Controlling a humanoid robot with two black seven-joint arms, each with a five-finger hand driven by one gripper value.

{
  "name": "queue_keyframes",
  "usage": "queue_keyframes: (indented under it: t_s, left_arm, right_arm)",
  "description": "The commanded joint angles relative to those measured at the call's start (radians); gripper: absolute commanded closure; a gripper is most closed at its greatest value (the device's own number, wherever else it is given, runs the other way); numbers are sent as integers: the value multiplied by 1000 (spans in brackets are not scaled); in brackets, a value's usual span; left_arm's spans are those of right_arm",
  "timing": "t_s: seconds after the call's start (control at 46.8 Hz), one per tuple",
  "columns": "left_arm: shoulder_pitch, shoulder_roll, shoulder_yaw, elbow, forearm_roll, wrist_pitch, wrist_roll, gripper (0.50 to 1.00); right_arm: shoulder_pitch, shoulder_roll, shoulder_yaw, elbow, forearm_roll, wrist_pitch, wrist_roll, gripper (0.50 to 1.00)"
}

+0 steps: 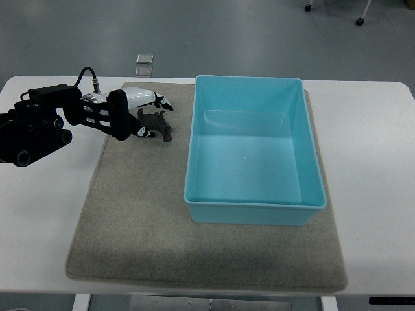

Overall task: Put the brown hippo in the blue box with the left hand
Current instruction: 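Close the left hand's fingers around the brown hippo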

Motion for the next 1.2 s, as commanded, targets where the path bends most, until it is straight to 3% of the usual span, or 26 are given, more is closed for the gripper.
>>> queue_keyframes:
  t_s: [0.0, 0.278, 0.406, 0.449, 0.534, 0.94, 1.132, 1.175]
  left_arm:
    - [0, 0, 0, 0, 0, 1, 0, 784]
    - [-1, 0, 1, 1, 0, 1, 0, 806]
    - [-1, 0, 1, 1, 0, 1, 0, 836]
    - [-1, 2, 1, 1, 0, -1, 0, 874]
    - [-1, 2, 1, 1, 0, -1, 0, 902]
    - [-13, 5, 0, 1, 0, 1, 2, 911]
    - [-35, 12, -2, -6, 0, 1, 2, 1000]
    - [-38, 15, -2, -6, 0, 1, 0, 1000]
  right_arm:
    - [0, 0, 0, 0, 2, 0, 0, 564]
    - [0, 0, 0, 0, 0, 0, 0, 564]
    - [0, 0, 0, 0, 0, 0, 0, 564]
    - [0, 0, 0, 0, 0, 0, 0, 564]
    - [0, 0, 0, 0, 0, 0, 0, 564]
    - [0, 0, 0, 0, 0, 0, 0, 564]
    - [0, 0, 0, 0, 0, 0, 0, 564]
    - [0, 0, 0, 0, 0, 0, 0, 564]
